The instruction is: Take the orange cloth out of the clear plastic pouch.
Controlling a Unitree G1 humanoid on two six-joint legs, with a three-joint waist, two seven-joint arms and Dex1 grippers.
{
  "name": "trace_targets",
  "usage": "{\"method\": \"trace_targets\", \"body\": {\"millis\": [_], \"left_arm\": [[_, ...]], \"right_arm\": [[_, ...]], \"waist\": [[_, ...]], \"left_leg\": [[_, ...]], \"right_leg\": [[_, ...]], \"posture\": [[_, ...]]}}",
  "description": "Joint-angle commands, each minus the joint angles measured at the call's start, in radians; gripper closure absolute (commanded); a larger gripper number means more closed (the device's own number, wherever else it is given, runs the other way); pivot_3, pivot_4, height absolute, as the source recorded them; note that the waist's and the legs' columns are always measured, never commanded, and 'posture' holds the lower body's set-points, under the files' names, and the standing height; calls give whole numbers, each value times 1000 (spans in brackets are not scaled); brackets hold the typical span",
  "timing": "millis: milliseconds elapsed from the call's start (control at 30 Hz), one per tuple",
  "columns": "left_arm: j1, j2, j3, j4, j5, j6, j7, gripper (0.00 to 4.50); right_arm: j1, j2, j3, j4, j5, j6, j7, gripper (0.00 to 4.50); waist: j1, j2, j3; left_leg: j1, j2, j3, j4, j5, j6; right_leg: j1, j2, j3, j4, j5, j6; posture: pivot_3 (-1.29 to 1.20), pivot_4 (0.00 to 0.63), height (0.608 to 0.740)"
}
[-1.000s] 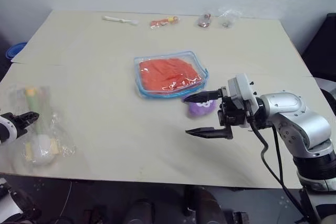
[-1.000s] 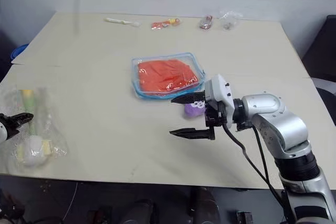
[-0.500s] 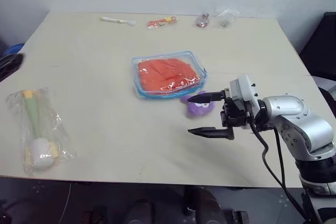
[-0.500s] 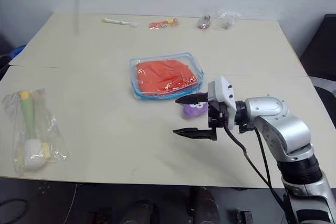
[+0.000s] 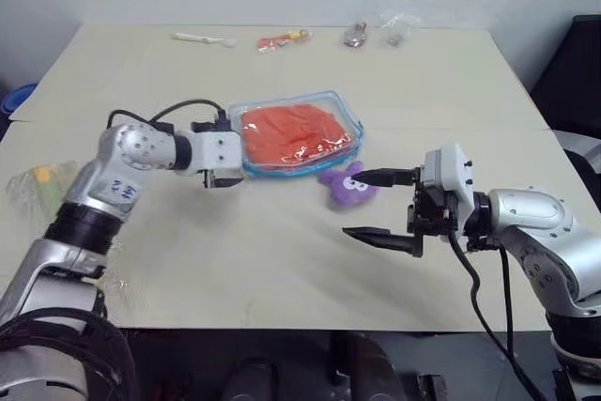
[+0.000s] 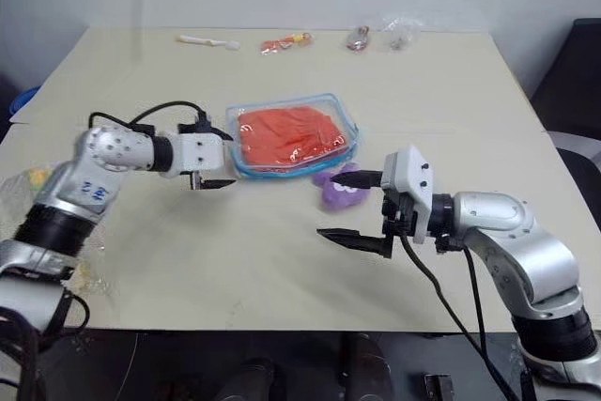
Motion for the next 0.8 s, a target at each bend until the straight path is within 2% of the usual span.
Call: {"method": "trace_targets", "body": {"millis": [33, 167, 433, 533, 800], "left_arm": [[-47, -31, 3, 90, 35, -99, 15, 105], [-105, -113, 19, 205, 35, -135, 39, 105], [-131, -148, 39, 259, 32, -156, 28, 105], [-129, -166, 48, 274, 31, -160, 36, 666], [-113, -188, 82, 239, 2, -145, 4, 3182]], "right_arm": [[23, -12, -53, -74, 27, 13, -44, 0], [59, -12, -67, -112, 30, 24, -77, 0], [85, -23, -78, -124, 29, 19, -100, 0], [82, -23, -75, -124, 30, 18, -105, 0], [79, -27, -65, -102, 15, 3, -97, 0]], "waist": [[1, 0, 0], [10, -1, 0], [20, -1, 0], [21, -1, 0], [22, -1, 0]], "left_leg": [[0, 0, 0, 1, 0, 0], [0, -1, -1, 2, 0, 1], [0, -1, -1, 3, -1, 2], [0, -1, -1, 3, -1, 2], [0, -1, -1, 3, -1, 3]], "right_leg": [[0, 0, 0, 0, 0, 0], [0, -1, 0, -1, 1, 2], [0, -1, 0, -1, 1, 3], [0, -1, 0, -1, 1, 3], [0, -1, 0, -1, 2, 3]], "posture": [[0, 150, 740], [0, 150, 740], [0, 150, 740], [0, 150, 740], [0, 150, 740]]}}
